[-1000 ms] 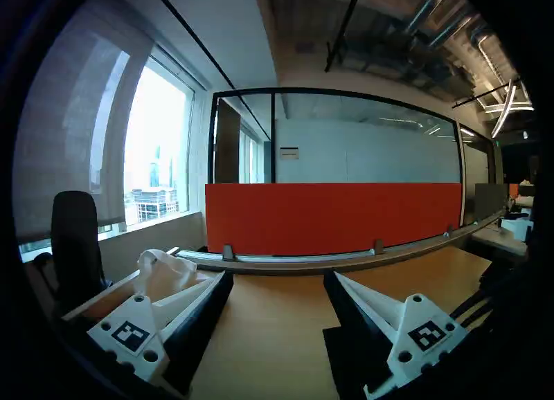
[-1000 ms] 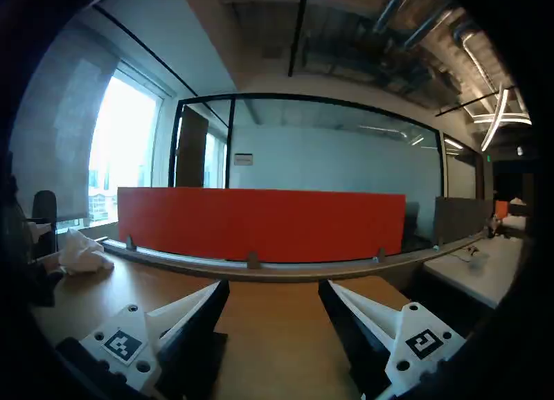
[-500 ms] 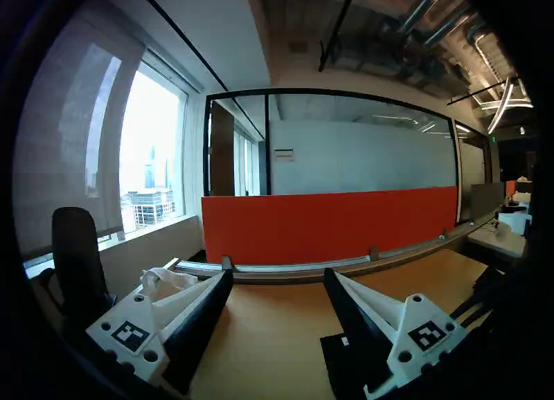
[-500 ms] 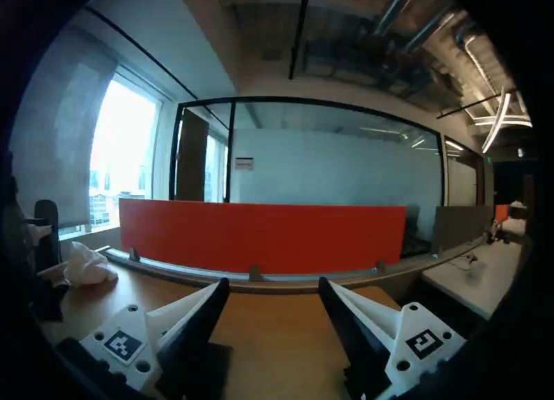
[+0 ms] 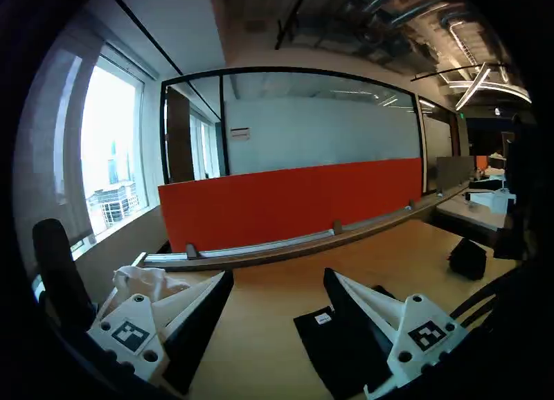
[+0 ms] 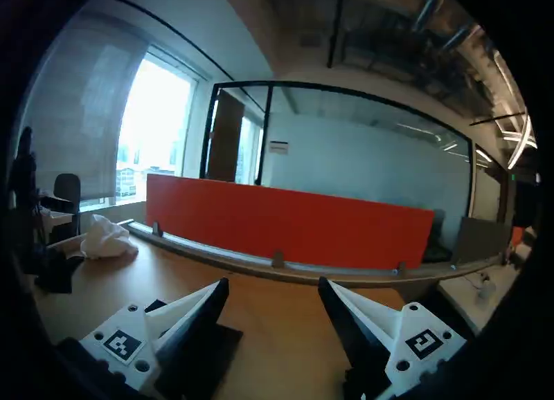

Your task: Fold towel

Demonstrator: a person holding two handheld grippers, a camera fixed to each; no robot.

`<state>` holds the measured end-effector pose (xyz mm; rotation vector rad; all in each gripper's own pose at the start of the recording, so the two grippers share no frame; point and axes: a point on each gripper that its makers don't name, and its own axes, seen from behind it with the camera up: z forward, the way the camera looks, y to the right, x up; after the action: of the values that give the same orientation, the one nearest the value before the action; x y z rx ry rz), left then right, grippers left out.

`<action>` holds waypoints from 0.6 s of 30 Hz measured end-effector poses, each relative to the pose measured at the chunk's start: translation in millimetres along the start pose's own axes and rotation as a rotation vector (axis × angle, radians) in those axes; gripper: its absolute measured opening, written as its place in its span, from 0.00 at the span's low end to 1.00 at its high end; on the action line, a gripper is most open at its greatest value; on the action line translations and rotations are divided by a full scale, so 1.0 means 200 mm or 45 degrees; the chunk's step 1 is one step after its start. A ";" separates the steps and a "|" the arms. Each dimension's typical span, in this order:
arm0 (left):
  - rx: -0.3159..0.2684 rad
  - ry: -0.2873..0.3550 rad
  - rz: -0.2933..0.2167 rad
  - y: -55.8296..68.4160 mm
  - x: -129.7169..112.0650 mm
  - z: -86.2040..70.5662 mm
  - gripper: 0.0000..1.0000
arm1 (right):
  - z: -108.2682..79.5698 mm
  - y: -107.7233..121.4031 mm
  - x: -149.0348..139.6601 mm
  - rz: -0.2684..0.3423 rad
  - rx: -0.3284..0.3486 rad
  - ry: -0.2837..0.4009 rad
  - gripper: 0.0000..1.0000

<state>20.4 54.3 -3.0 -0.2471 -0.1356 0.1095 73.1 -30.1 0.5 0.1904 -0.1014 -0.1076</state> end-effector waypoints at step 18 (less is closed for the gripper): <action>-0.233 -0.174 0.106 0.17 -0.20 -0.01 0.97 | 0.01 -0.32 -0.13 -0.177 0.368 -0.184 1.00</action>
<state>-21.4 82.3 -17.5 -0.4282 -0.2719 0.1971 40.4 -90.3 -12.3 0.4788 -0.2485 -0.2454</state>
